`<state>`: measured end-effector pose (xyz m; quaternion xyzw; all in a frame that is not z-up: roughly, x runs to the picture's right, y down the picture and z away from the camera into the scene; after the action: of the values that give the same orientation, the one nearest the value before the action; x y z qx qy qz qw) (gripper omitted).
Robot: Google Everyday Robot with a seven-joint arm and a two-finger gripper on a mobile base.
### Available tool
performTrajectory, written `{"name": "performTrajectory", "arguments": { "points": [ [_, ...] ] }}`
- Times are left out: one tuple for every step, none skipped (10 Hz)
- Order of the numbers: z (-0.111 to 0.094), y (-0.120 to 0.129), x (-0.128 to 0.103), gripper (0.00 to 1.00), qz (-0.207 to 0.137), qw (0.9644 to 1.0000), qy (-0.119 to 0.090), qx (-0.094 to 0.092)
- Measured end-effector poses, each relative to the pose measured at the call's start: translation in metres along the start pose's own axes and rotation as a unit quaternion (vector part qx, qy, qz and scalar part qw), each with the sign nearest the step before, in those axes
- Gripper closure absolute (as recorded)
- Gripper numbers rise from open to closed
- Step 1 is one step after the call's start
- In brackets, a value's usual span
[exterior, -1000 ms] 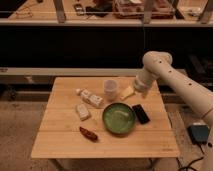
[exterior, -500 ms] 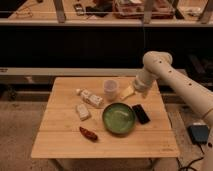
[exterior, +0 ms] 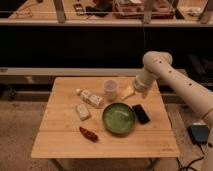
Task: Place the pepper in the ceramic cup
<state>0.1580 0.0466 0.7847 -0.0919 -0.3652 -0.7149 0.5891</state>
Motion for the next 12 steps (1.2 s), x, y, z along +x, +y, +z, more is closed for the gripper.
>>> {"name": "performTrajectory", "arguments": {
  "points": [
    [-0.001, -0.003, 0.001, 0.2, -0.008, 0.9999, 0.009, -0.002],
    [-0.003, -0.008, 0.002, 0.2, -0.024, 0.9994, 0.025, -0.007],
    [-0.004, -0.015, 0.003, 0.2, -0.044, 0.998, 0.043, -0.011],
    [-0.005, -0.036, 0.002, 0.2, -0.093, 0.9919, 0.085, -0.019],
    [-0.003, -0.052, -0.004, 0.2, -0.128, 0.9856, 0.108, -0.021],
    [0.006, -0.071, -0.02, 0.2, -0.178, 0.9758, 0.124, -0.023],
    [0.015, -0.091, -0.04, 0.2, -0.23, 0.9632, 0.138, -0.024],
    [0.022, -0.107, -0.055, 0.2, -0.27, 0.9513, 0.148, -0.025],
    [0.026, -0.117, -0.064, 0.2, -0.291, 0.9443, 0.152, -0.025],
    [0.029, -0.124, -0.07, 0.2, -0.306, 0.9386, 0.157, -0.026],
    [0.03, -0.126, -0.073, 0.2, -0.313, 0.9363, 0.158, -0.026],
    [0.03, -0.128, -0.072, 0.2, -0.313, 0.9358, 0.16, -0.024]
  ]
}}
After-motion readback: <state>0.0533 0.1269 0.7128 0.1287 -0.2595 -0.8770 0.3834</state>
